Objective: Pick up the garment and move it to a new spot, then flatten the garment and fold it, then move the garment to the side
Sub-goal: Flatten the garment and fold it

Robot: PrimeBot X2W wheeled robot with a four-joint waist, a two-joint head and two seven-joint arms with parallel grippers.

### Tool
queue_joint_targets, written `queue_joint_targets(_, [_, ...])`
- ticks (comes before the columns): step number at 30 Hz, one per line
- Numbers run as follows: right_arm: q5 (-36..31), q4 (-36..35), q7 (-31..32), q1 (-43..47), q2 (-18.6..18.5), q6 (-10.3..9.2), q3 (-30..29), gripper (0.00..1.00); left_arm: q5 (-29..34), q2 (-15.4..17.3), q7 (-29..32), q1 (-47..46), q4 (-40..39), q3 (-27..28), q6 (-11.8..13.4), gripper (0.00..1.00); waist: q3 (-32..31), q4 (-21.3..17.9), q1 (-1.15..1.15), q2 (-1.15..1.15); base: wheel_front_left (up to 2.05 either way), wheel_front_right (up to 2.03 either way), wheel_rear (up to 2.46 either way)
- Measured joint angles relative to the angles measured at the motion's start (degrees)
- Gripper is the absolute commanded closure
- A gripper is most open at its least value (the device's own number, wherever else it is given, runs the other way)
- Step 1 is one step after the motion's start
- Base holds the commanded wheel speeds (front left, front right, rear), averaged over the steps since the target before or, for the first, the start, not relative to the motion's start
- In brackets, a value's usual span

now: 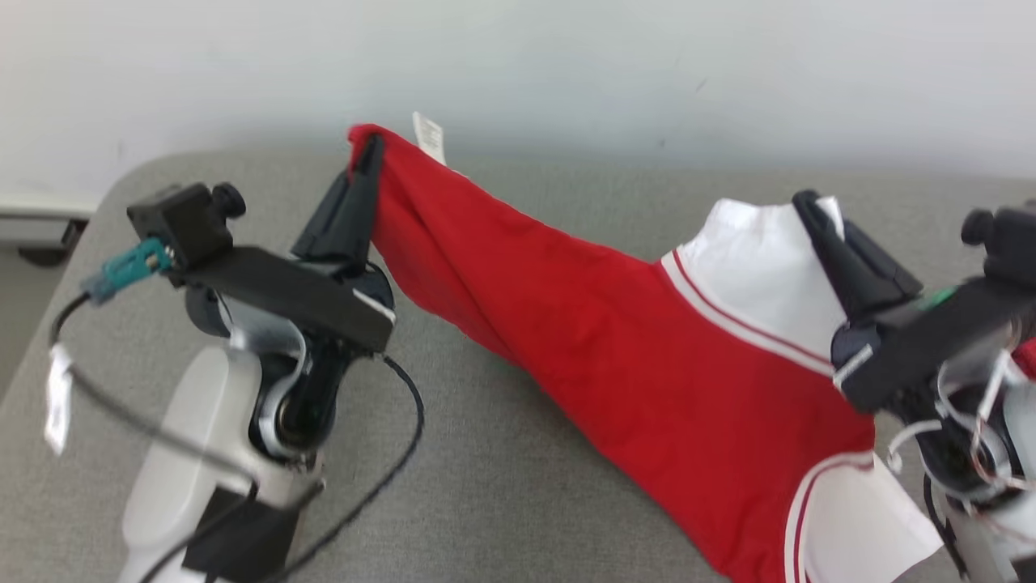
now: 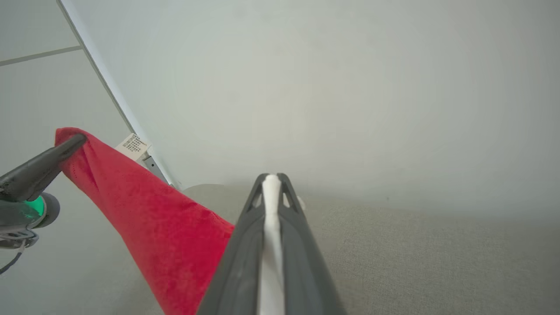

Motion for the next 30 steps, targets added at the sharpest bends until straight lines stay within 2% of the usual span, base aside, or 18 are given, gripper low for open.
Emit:
queue_joint_targets(4, [2.1,-8.7,4.1,4.5,-0.9,0.07,0.9,1.00,-2.4,0.7,3.9,5.5,-12.0,-1.9,-0.3,1.00,-2.8,-0.8,-0.01,-0.01,0.00,0.00,0.00])
queue_joint_targets(7, [2.1,-9.3,8.0,6.1,-1.8,-0.96,2.2,1.00,-2.4,1.3,8.1,7.7,-15.4,-3.7,0.2,1.00,-3.7,-1.9,-0.02,-0.02,0.00,0.00,0.00])
queue_joint_targets(10, [2.1,-2.6,11.3,5.7,-1.2,-2.82,4.3,1.00,-2.9,1.4,12.0,8.9,-11.4,-5.0,1.8,1.00,-3.0,-2.5,-0.02,-0.01,0.00,0.00,0.00])
queue_joint_targets(12, [1.3,4.8,13.2,3.4,0.6,-4.48,6.3,1.00,-2.7,1.8,14.0,8.8,-5.0,-5.1,3.4,1.00,-2.1,-2.8,-0.01,-0.01,0.00,0.00,0.00])
queue_joint_targets(15, [-3.6,14.5,14.4,-4.7,2.6,-7.30,8.6,1.00,-0.4,2.9,13.8,6.0,4.9,-2.8,6.6,1.00,0.1,-3.3,0.00,0.00,0.00,0.00,0.00])
queue_joint_targets(17, [-5.8,16.0,12.9,-13.4,4.1,-9.02,7.1,1.00,2.4,4.1,12.2,0.3,6.7,-0.7,8.4,1.00,1.8,-3.7,0.03,0.01,0.00,0.00,0.00])
queue_joint_targets(18, [-5.6,14.7,10.9,-18.0,5.4,-10.33,4.1,1.00,2.5,3.4,10.4,-3.8,5.8,0.7,9.2,1.00,2.6,-3.9,0.03,0.01,0.00,0.00,0.00])
queue_joint_targets(19, [-5.7,12.2,9.0,-22.4,5.2,-10.84,1.8,1.00,2.7,2.7,8.8,-8.7,3.8,1.2,9.2,1.00,3.4,-4.0,0.03,0.01,0.00,0.00,0.00])
queue_joint_targets(22, [-6.1,7.9,3.4,-32.8,1.3,-10.24,-4.0,1.00,3.4,0.0,2.7,-21.8,-2.8,2.3,7.2,1.00,5.8,-4.3,0.03,0.01,0.00,0.00,0.00])
queue_joint_targets(24, [-6.5,5.2,0.2,-34.1,-1.8,-9.71,-6.5,1.00,3.0,-0.8,-0.9,-24.8,-5.8,3.6,5.8,1.00,6.9,-4.3,0.01,0.00,0.00,0.00,0.00])
queue_joint_targets(28, [-8.2,0.2,-0.7,-28.5,-5.6,-6.75,-4.8,1.00,3.7,0.5,-4.3,-18.5,-8.3,2.3,3.7,1.00,7.8,-3.2,0.02,0.01,0.00,0.00,0.00])
queue_joint_targets(30, [-8.0,-1.8,-0.3,-22.2,-5.7,-5.46,-3.9,1.00,4.4,1.9,-4.8,-12.9,-8.4,1.4,3.1,1.00,8.2,-2.6,0.01,0.01,0.00,0.00,0.00])
